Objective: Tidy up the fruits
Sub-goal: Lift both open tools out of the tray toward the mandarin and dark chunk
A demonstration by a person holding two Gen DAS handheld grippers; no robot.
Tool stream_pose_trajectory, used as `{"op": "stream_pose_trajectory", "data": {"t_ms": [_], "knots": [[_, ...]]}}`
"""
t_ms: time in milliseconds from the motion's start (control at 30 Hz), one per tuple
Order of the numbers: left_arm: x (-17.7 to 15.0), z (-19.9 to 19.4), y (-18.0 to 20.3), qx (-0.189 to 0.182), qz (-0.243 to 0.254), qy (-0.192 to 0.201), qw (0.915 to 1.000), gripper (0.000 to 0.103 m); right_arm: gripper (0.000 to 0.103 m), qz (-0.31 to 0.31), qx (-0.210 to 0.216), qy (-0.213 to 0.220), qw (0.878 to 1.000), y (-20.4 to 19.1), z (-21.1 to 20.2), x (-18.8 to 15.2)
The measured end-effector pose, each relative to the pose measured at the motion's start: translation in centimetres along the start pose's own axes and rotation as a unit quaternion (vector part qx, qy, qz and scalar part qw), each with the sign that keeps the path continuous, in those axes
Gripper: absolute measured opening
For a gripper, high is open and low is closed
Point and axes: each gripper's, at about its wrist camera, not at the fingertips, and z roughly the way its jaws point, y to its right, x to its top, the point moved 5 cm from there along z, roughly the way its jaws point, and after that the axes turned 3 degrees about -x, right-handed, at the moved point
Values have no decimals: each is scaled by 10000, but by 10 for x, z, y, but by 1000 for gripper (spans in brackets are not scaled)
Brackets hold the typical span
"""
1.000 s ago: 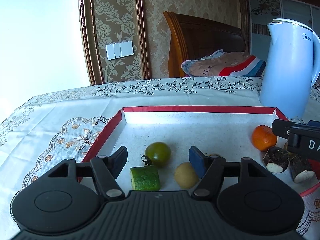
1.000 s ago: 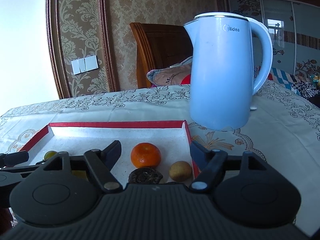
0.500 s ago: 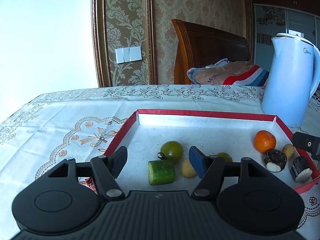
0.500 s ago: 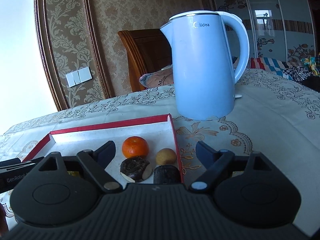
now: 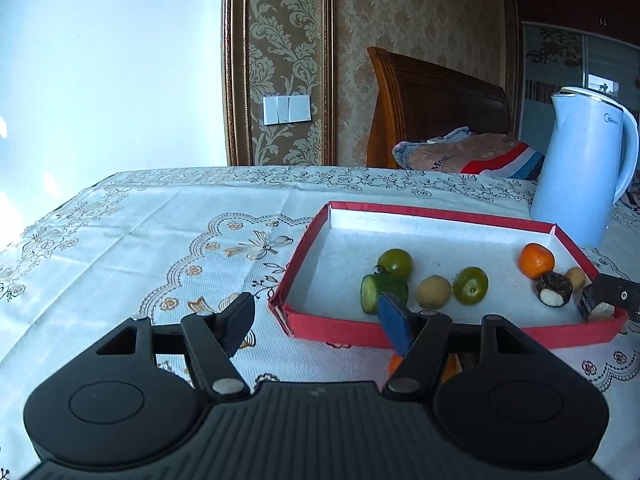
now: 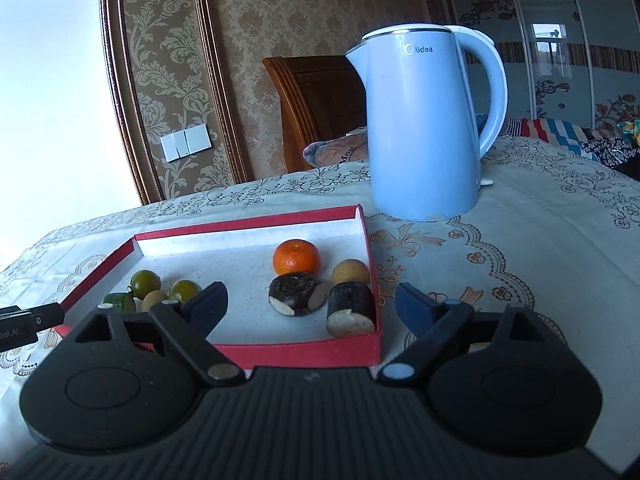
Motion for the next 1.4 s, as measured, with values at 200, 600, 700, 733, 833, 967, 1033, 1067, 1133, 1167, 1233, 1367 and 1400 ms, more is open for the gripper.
{"op": "stream_pose_trajectory", "data": {"t_ms": [200,600,700,733,833,967,1033,1067,1133,1167,1233,1367,1400], "knots": [[-23,-9,3,-312,224,-255,9989,68,92,-100,-72,113,9999,-3,-5,-1],[-24,-3,21,-637,309,-291,9971,68,92,-167,-32,27,9999,-6,-4,-2],[-22,-9,26,-674,392,-95,9969,68,92,-164,-6,12,9999,-6,-4,-2],[-23,-9,26,-648,423,-78,9970,69,92,-148,6,18,9999,-6,-4,-2],[-22,0,30,-604,484,-249,9967,71,92,-118,18,37,9999,-6,-4,-1],[-21,6,35,-712,472,-303,9959,71,92,-159,15,2,9999,-8,-3,-2],[-23,7,38,-709,562,-339,9953,72,92,-172,11,3,9999,-8,-3,-2],[-23,9,39,-702,589,-376,9951,73,92,-172,9,-7,9999,-8,-3,-3],[-25,13,39,-703,612,-502,9944,73,92,-182,3,-29,9998,-8,-2,-3],[-26,14,37,-724,576,-545,9942,74,92,-189,-9,-29,9998,-8,-2,-3],[-25,11,29,-727,449,-491,9951,75,93,-184,-9,-18,9998,-7,-2,-3],[-24,-1,14,-354,352,-236,9985,81,93,-175,16,-4,9998,-7,-4,-3],[-23,-4,10,-210,343,-146,9991,81,93,-192,7,2,9998,-8,-4,-3]]}}
